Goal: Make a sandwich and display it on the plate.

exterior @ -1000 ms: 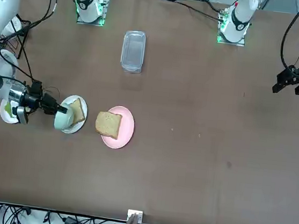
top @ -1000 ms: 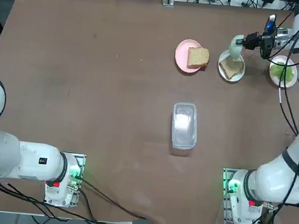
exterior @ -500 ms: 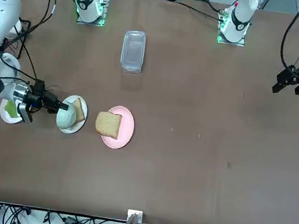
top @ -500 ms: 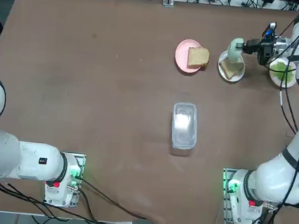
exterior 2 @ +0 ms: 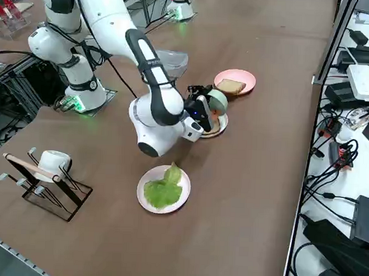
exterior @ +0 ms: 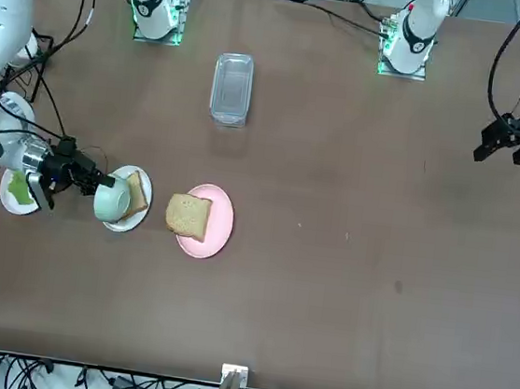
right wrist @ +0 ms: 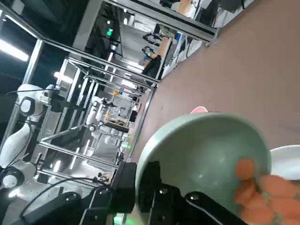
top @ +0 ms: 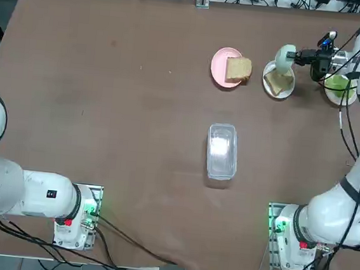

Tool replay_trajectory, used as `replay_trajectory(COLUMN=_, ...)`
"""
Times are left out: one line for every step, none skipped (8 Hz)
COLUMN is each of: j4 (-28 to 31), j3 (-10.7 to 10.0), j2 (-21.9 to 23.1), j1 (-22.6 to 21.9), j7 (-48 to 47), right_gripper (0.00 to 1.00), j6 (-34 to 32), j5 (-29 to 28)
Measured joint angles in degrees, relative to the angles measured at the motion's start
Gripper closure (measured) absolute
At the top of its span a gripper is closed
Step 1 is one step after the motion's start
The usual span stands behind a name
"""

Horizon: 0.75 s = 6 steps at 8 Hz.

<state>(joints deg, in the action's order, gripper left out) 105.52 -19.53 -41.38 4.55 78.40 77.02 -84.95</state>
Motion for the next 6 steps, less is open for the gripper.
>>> replay_trajectory(j4=0.0, j3=0.0, j2=-0.7, j1=0.2, j7=0.7, right_gripper=0.94, j6=-0.5, j5=-0.4)
replay_trajectory(j4=0.0, j3=0.0, j2=-1.1, j1=0.3, j7=1.0, right_gripper=0.94, j6=-1.1, j5=-0.4)
replay_trajectory(j4=0.0, j3=0.0, j2=-1.2, j1=0.4, j7=1.1, right_gripper=0.94, j6=-2.4, j5=-0.4)
replay_trajectory(j4=0.0, j3=0.0, j2=-1.3, j1=0.4, j7=1.1, right_gripper=0.94, j6=-4.0, j5=-0.4)
replay_trajectory(j4=0.0, j3=0.0, j2=-1.4, j1=0.5, j7=1.1, right_gripper=0.94, j6=-4.9, j5=-0.4)
replay_trajectory(j4=0.0, j3=0.0, j2=-1.6, j1=0.5, j7=1.1, right_gripper=0.94, j6=-5.3, j5=-0.4)
